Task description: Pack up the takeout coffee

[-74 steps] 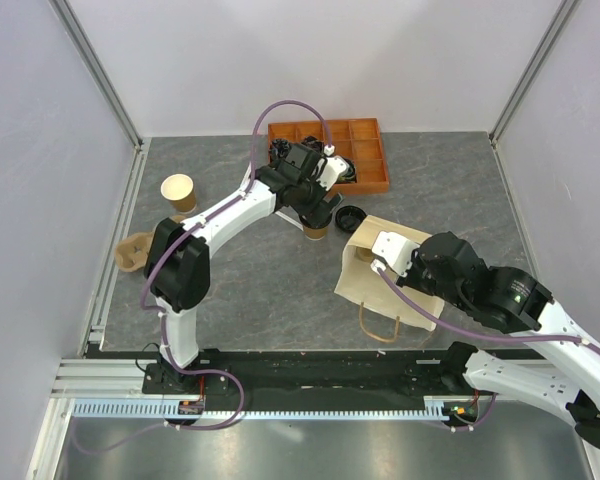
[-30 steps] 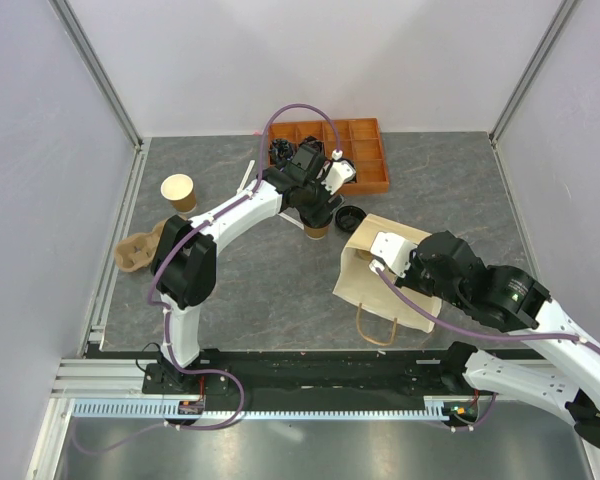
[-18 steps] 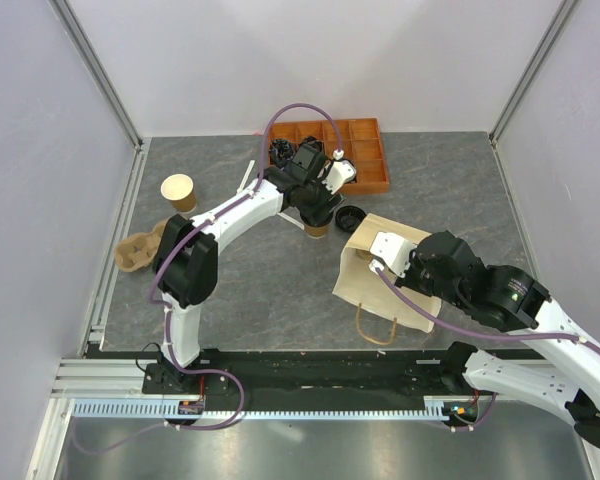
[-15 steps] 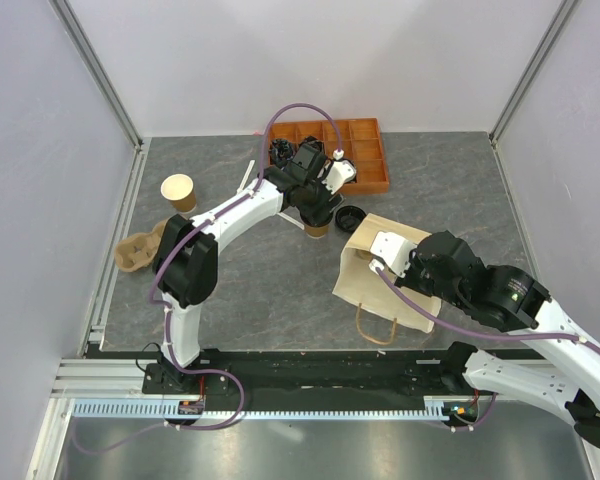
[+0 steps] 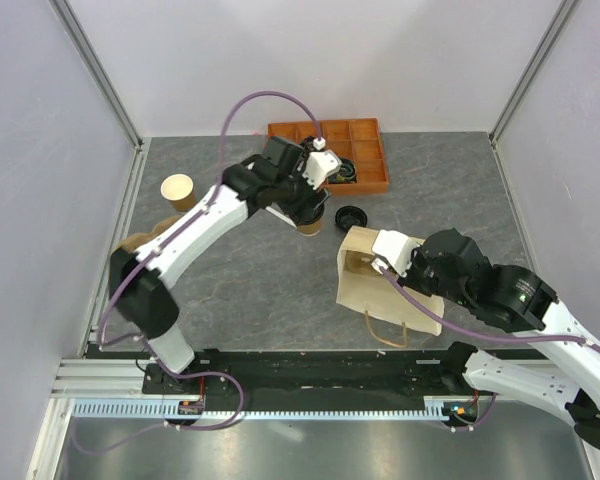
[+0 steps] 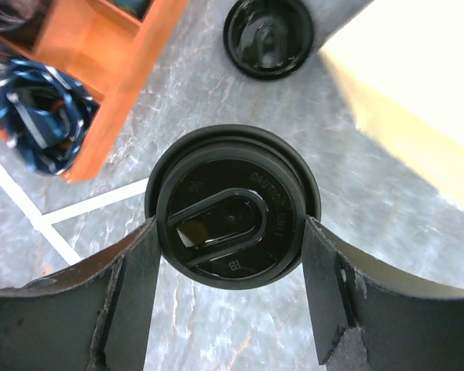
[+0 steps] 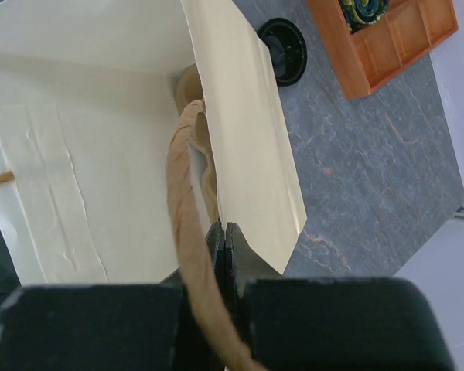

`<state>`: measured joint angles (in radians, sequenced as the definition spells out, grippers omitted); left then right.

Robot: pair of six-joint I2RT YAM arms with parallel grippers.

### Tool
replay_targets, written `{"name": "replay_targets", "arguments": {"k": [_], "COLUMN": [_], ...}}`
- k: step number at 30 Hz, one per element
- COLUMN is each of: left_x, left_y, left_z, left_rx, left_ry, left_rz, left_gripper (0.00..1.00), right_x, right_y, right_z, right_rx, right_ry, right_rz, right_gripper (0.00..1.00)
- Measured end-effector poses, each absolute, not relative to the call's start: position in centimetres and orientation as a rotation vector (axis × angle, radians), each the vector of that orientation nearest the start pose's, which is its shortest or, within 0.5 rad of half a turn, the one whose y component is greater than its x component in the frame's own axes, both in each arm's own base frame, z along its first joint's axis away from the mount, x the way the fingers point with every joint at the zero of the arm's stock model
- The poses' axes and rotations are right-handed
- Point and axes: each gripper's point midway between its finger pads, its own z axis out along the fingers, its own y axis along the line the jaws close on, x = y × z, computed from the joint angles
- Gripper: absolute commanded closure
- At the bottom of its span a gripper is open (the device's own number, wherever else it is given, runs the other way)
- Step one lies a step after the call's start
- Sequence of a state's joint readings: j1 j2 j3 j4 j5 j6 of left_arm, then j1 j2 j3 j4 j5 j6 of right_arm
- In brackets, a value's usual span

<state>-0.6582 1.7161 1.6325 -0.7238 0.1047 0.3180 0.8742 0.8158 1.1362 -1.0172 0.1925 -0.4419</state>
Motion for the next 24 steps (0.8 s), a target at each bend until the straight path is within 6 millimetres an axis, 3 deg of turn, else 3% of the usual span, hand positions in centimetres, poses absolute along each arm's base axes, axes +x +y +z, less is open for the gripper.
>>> {"name": "replay_targets", "arguments": {"k": [10,16,20,24], "left_x": [28.4,22.6,18.9,15.9], "left_y": [-23.3,-22.5,-23.1,-24.8], "left_z": [31.0,37.1,39.3,39.7], "left_rx": [1.007,1.019,1.100,1.241], "left_ry": [1.875,1.649,1.511,1.379], "left_rz": [-0.424,-0.551,-0.617,-0.643], "left_gripper": [0.56,0.55,0.55,0.55], "right_x": [17.0,16.8,16.8,17.2], "right_y": [14.9,15.2,15.3,15.6], "right_z": [26.8,26.7,26.7,26.5], "right_rx": [-1.312,-1.296,-1.273,-1.240], "right_ry": [1.804,1.816,1.832,1.867], "right_rz": [0.129,0.163,0.172,0.176], "right_gripper": [1.00,1.00,1.00,1.00]}}
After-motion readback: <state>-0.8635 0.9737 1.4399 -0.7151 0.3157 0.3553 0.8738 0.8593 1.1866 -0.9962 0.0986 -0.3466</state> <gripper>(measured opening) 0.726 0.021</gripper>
